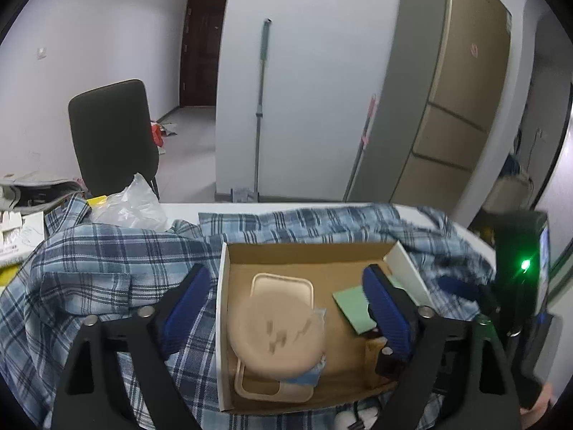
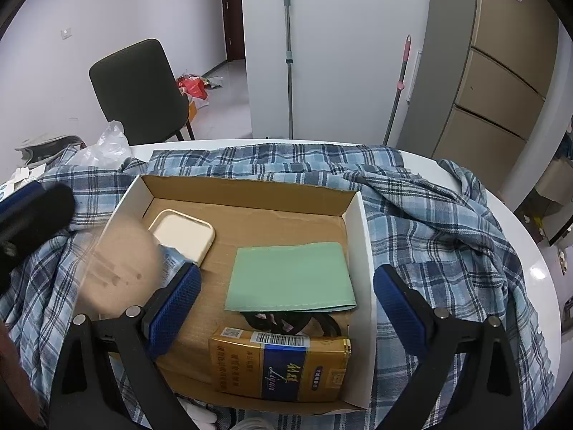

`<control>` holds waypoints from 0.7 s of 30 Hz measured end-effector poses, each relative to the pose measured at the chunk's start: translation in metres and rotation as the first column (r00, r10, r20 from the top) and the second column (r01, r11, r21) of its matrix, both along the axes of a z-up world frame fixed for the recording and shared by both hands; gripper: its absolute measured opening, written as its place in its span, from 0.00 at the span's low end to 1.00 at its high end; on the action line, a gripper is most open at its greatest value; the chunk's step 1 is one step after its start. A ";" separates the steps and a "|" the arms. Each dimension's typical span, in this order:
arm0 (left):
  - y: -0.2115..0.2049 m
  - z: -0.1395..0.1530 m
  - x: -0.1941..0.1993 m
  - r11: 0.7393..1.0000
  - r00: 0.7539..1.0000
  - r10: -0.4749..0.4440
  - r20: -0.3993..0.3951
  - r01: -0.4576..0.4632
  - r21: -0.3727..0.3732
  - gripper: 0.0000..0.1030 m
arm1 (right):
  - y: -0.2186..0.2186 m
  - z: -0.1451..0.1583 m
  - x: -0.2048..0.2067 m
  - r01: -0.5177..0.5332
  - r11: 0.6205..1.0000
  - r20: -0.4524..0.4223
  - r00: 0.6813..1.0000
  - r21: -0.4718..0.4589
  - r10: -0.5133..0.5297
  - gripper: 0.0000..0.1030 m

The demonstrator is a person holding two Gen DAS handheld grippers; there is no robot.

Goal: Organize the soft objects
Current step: 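Lower the green pad into the box and open the right tool while the left releases the sponge, then raise both open tools away from the box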

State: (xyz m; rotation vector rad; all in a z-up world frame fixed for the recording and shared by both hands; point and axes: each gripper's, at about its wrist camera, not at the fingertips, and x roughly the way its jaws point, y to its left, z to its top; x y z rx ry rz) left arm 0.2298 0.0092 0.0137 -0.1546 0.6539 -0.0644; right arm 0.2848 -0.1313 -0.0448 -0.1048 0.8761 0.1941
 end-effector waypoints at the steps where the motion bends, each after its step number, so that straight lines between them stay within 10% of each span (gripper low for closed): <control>1: 0.002 0.002 -0.001 1.000 1.000 0.000 0.008 0.000 -0.010 0.89 | 0.000 0.000 0.000 0.001 1.000 -0.001 1.000 0.001 -0.001 0.94; 14: -0.002 0.019 -0.010 0.999 0.999 -0.030 0.029 0.030 0.017 0.89 | -0.005 0.015 -0.004 0.005 1.000 0.032 0.999 0.009 -0.005 0.94; 21: -0.004 0.074 -0.054 0.996 0.979 -0.002 0.205 -0.016 0.084 0.89 | -0.017 0.065 -0.033 0.030 0.999 0.170 0.985 0.024 -0.034 0.94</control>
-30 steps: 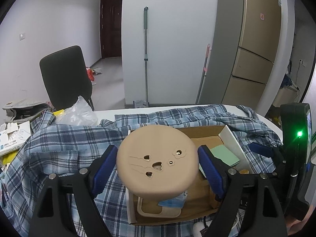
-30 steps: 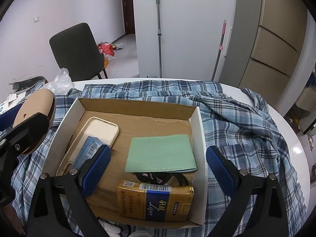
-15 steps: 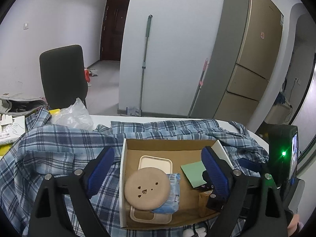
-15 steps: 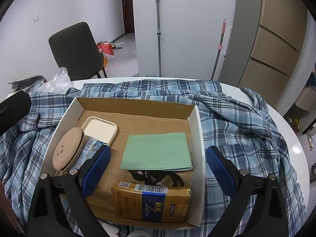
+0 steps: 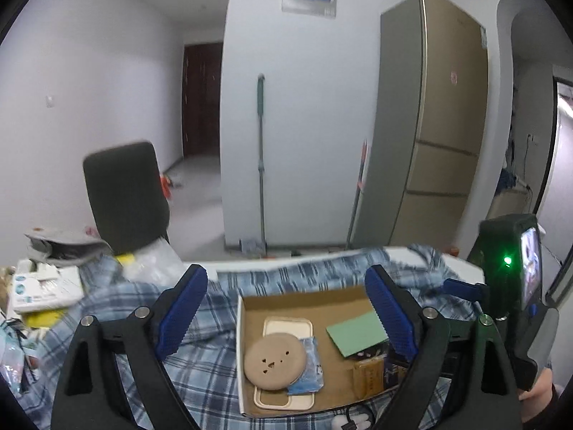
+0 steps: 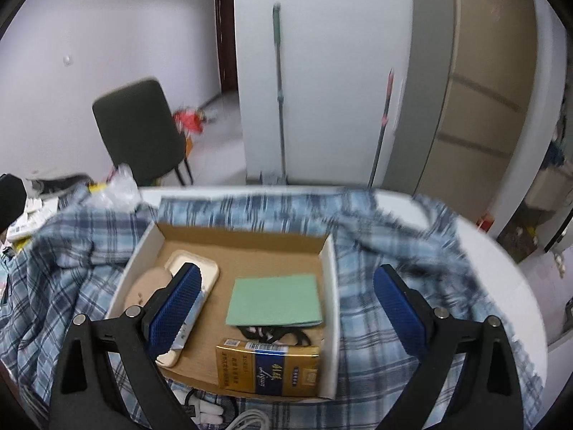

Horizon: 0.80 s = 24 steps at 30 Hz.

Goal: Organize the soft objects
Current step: 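Raise both open tools away from the box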

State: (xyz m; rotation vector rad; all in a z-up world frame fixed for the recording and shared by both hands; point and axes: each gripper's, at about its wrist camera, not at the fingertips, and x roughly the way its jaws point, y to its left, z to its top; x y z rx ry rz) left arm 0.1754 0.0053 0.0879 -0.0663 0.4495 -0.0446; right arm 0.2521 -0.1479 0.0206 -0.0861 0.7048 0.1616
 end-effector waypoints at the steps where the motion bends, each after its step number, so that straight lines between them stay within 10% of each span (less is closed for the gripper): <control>1: 0.002 0.005 -0.007 1.000 1.000 0.000 0.015 0.000 -0.006 0.89 | -0.001 0.005 -0.007 0.004 1.000 0.024 1.000 -0.004 -0.004 0.94; 12: 0.012 0.007 -0.087 0.999 0.996 -0.022 0.090 0.025 -0.033 0.89 | -0.016 0.012 -0.086 -0.114 0.993 0.115 0.987 0.013 0.111 0.94; 24: -0.004 -0.049 -0.095 0.995 0.995 -0.099 -0.008 0.099 -0.026 0.89 | -0.020 -0.039 -0.114 -0.148 0.987 0.133 0.981 0.057 0.140 0.94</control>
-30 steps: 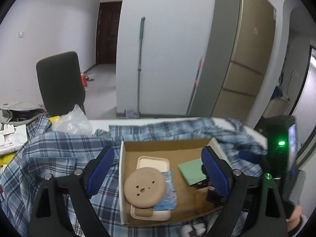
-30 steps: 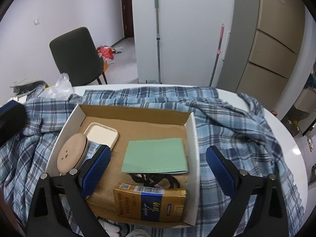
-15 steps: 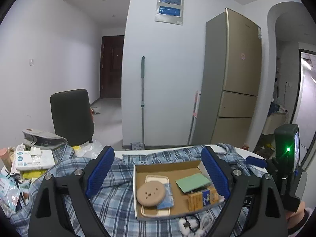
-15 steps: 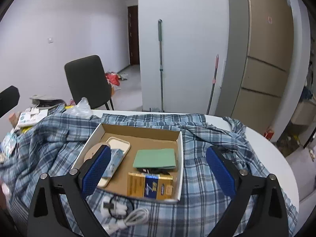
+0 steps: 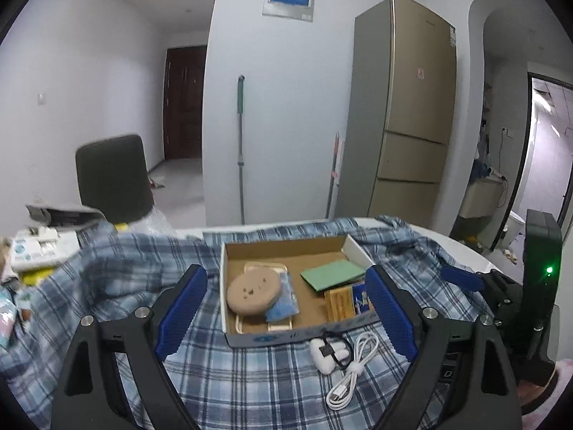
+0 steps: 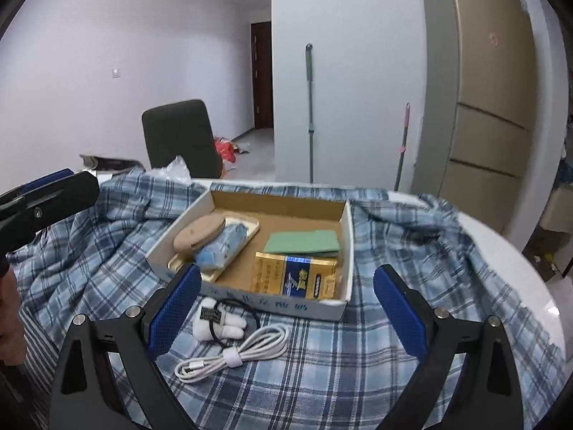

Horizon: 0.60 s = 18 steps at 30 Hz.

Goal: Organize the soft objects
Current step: 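Raise both open tools away from the box, then grasp the coiled white cable with the right tool and lift it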

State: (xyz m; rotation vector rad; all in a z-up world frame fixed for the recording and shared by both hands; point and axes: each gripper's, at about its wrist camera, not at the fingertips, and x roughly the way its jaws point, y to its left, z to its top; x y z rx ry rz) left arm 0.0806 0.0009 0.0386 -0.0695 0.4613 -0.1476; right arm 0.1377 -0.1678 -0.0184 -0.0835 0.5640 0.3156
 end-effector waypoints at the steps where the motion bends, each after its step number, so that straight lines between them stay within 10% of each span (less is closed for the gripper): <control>1: -0.001 -0.005 0.003 1.000 1.000 -0.004 -0.014 0.003 -0.006 0.89 | -0.001 -0.006 0.004 -0.006 1.000 -0.023 1.000 0.002 0.006 0.94; 13: -0.004 -0.056 0.024 0.997 0.995 -0.029 -0.097 0.036 0.064 0.89 | -0.012 -0.036 0.022 0.011 1.000 -0.163 0.987 0.007 -0.010 0.94; 18: -0.007 -0.059 0.026 0.996 0.994 -0.031 -0.107 0.040 0.080 0.89 | -0.004 -0.045 0.025 -0.035 0.999 -0.213 0.977 0.001 0.035 0.79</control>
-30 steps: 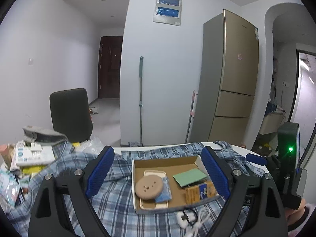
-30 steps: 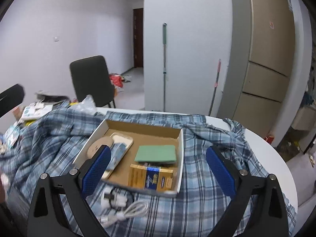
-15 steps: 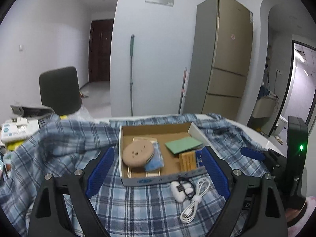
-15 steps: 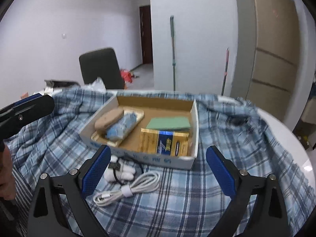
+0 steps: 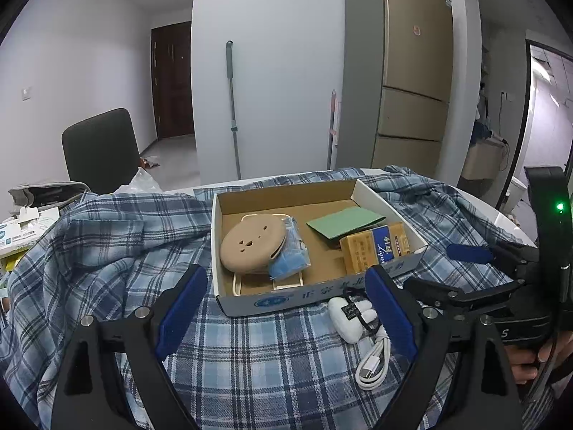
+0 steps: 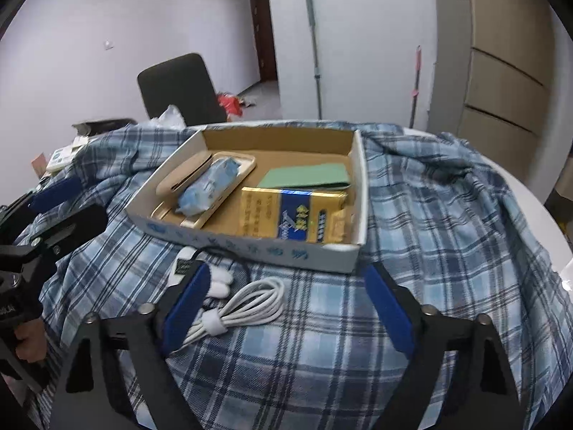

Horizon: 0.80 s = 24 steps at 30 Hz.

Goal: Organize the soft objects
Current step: 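Grasp the coiled white cable with the right tool and lift it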

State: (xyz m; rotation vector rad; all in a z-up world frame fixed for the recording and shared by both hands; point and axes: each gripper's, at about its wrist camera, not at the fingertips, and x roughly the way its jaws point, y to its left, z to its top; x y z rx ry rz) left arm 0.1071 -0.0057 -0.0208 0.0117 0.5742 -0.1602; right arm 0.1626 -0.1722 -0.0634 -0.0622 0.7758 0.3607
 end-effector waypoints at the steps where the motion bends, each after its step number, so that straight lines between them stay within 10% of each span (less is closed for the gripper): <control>1: 0.000 0.000 0.000 1.000 1.000 0.001 0.001 -0.001 -0.001 0.89 | 0.001 -0.001 0.001 -0.007 1.000 -0.007 1.000 0.000 0.007 0.78; 10: 0.001 -0.001 0.001 1.000 1.000 0.002 -0.004 -0.002 -0.002 0.89 | 0.009 -0.023 0.013 -0.052 0.999 -0.128 0.990 -0.011 0.051 0.64; 18: 0.001 0.000 -0.001 1.000 1.000 0.001 0.006 -0.001 0.009 0.89 | 0.011 -0.024 0.011 -0.085 0.996 -0.135 0.987 0.008 0.086 0.08; 24: -0.005 0.002 -0.005 0.999 1.000 -0.009 0.028 0.008 0.032 0.89 | 0.003 -0.006 0.005 -0.085 0.995 -0.082 0.993 0.044 0.088 0.07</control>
